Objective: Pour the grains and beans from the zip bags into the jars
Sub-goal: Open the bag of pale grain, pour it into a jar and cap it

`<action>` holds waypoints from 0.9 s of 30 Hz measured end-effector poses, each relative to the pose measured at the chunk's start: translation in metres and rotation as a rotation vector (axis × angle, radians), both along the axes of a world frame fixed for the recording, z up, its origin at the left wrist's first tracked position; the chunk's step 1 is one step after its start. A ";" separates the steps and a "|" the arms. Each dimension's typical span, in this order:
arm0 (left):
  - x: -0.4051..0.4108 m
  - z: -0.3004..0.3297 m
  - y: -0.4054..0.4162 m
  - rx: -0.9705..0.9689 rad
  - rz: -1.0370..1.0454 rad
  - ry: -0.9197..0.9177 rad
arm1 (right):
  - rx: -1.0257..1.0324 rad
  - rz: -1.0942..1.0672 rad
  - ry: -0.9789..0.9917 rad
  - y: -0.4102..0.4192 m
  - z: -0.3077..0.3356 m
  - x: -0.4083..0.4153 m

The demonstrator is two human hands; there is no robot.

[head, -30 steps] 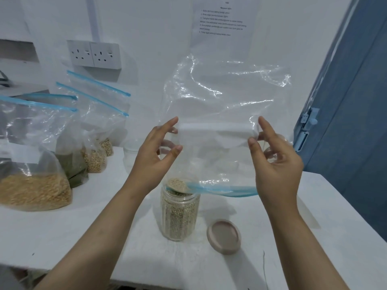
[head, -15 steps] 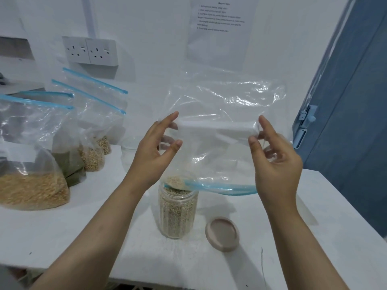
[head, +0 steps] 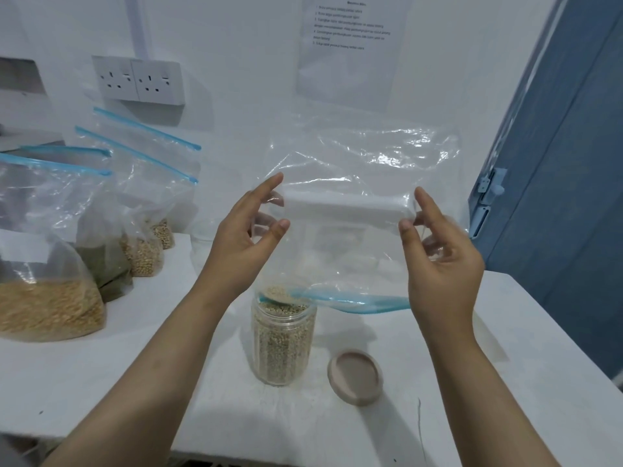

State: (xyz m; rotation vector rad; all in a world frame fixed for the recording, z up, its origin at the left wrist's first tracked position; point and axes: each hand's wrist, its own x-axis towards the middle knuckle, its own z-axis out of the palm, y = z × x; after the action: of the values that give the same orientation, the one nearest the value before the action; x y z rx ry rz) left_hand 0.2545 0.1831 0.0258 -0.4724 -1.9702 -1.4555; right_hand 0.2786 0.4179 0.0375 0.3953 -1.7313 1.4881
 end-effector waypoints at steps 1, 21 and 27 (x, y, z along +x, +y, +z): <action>0.000 0.001 0.000 -0.001 0.001 -0.001 | 0.003 -0.001 0.003 0.000 0.000 0.000; 0.003 0.011 0.001 -0.011 -0.030 -0.019 | -0.013 -0.045 0.031 -0.002 -0.001 0.001; 0.005 0.012 -0.003 -0.117 -0.066 -0.070 | -0.044 -0.062 0.036 -0.002 -0.003 0.001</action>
State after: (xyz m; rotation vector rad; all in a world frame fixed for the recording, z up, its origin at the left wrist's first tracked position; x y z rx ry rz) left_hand 0.2597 0.1802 0.0382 -0.5497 -2.1221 -1.4196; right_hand 0.2795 0.4158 0.0342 0.3401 -1.6647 1.4636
